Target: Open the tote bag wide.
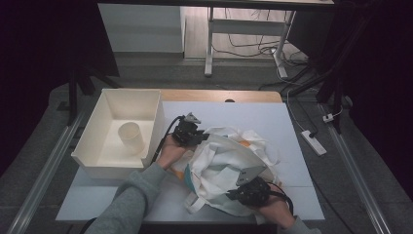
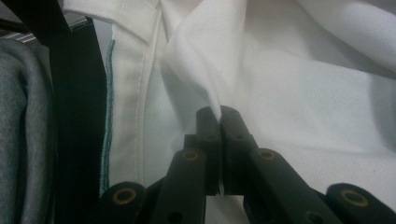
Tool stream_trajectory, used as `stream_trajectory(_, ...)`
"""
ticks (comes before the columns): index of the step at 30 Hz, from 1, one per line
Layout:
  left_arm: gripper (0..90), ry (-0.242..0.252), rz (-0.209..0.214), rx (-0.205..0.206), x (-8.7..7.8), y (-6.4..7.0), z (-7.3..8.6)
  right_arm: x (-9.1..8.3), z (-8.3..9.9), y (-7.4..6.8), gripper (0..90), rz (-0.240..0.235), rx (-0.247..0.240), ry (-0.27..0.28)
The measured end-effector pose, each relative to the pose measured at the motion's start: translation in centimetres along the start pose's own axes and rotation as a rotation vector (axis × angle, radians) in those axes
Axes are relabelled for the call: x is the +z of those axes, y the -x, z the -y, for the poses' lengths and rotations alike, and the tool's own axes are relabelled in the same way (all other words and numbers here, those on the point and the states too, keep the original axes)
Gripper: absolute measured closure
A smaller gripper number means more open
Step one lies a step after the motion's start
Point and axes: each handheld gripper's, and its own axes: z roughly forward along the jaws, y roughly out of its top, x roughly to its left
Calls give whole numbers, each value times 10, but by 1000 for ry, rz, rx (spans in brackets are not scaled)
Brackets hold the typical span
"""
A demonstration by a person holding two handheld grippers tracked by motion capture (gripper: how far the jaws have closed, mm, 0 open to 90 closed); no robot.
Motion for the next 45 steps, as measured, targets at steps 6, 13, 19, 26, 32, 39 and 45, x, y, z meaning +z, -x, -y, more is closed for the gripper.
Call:
stream_trajectory(6, 522, 78, -9, 30, -34, 13, -2, 1, 1, 1, 874, -6, 5, 7)
stream_trajectory(13, 483, 93, 51, 67, -59, 30, 1, 1, 1, 2, 872, -11, 14, 9)
stream_trajectory(19, 467, -7, 64, 159, -53, 49, 5, 2, 2, 3, 872, -13, 13, 6)
stream_trajectory(26, 457, -134, 10, 176, -26, 48, 12, 2, 2, 3, 872, -12, 12, 6)
stream_trajectory(32, 481, -182, 38, 141, -12, 43, 19, 3, 2, 3, 872, -12, 10, 2)
stream_trajectory(39, 819, -155, 16, 136, -7, 40, 22, 4, 2, 2, 873, -5, 1, 0)
stream_trajectory(45, 871, -52, -70, 96, -11, 29, 19, 0, -2, -3, 884, -19, 11, 20)
